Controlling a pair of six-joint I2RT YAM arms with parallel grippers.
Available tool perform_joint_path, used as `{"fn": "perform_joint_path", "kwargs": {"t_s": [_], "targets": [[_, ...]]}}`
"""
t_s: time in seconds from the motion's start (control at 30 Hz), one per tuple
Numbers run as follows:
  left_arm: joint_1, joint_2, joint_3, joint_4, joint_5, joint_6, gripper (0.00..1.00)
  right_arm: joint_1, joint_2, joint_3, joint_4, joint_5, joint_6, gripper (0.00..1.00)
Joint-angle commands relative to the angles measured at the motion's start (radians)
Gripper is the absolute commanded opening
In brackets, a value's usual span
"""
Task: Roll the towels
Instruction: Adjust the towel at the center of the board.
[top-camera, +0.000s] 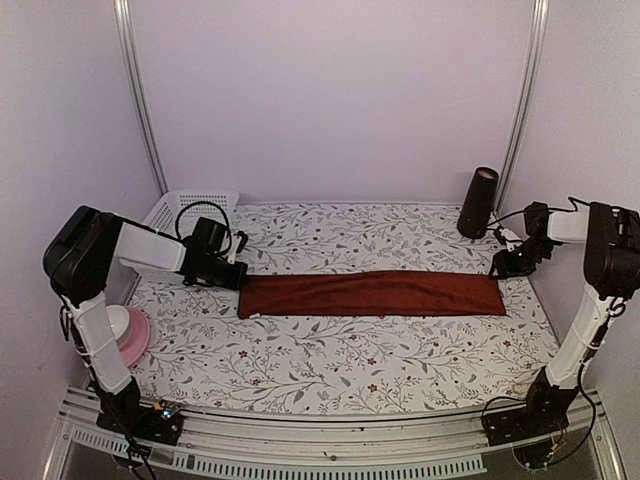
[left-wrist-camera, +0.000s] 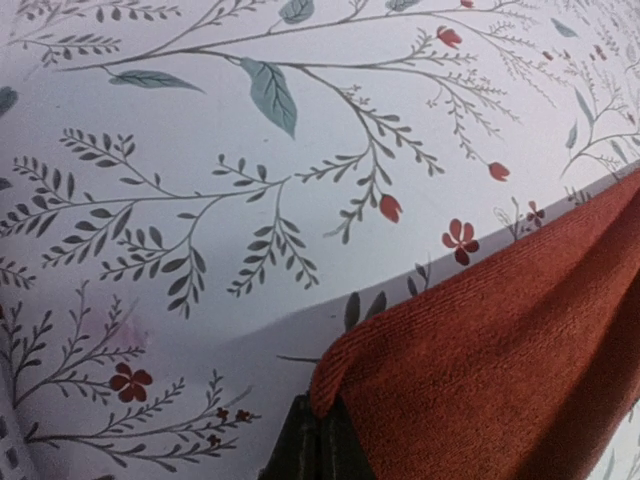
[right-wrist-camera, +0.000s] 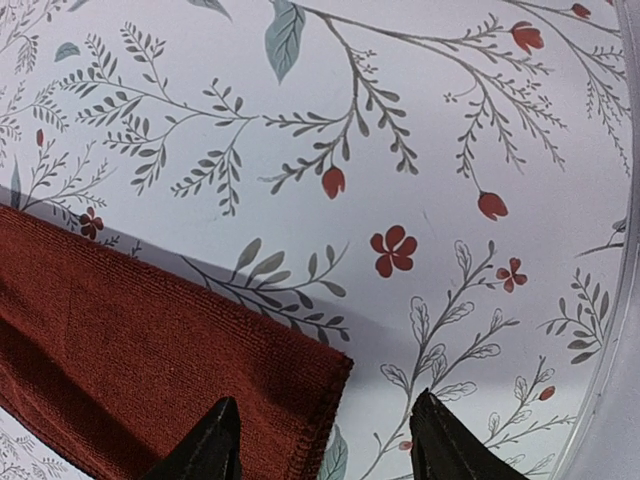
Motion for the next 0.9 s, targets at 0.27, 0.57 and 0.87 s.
{"fn": "perform_joint_path", "kwargs": {"t_s": [0.27, 0.57, 0.87], "targets": [[-0.070, -0.031, 0.026, -0.006, -0.158, -0.002, 0.00, 0.007, 0.082, 0.016, 0.024, -0.102, 0.040, 0.52], [-0.088, -0.034, 0.022, -0.002, -0.166, 0.006, 0.00, 0.010, 0.109, 0.024, 0.028, -0.106, 0.037, 0.32], [-0.100, -0.042, 0.034, -0.006, -0.161, 0.015, 0.00, 0.008, 0.099, 0.024, 0.049, -0.126, 0.025, 0.08]]}}
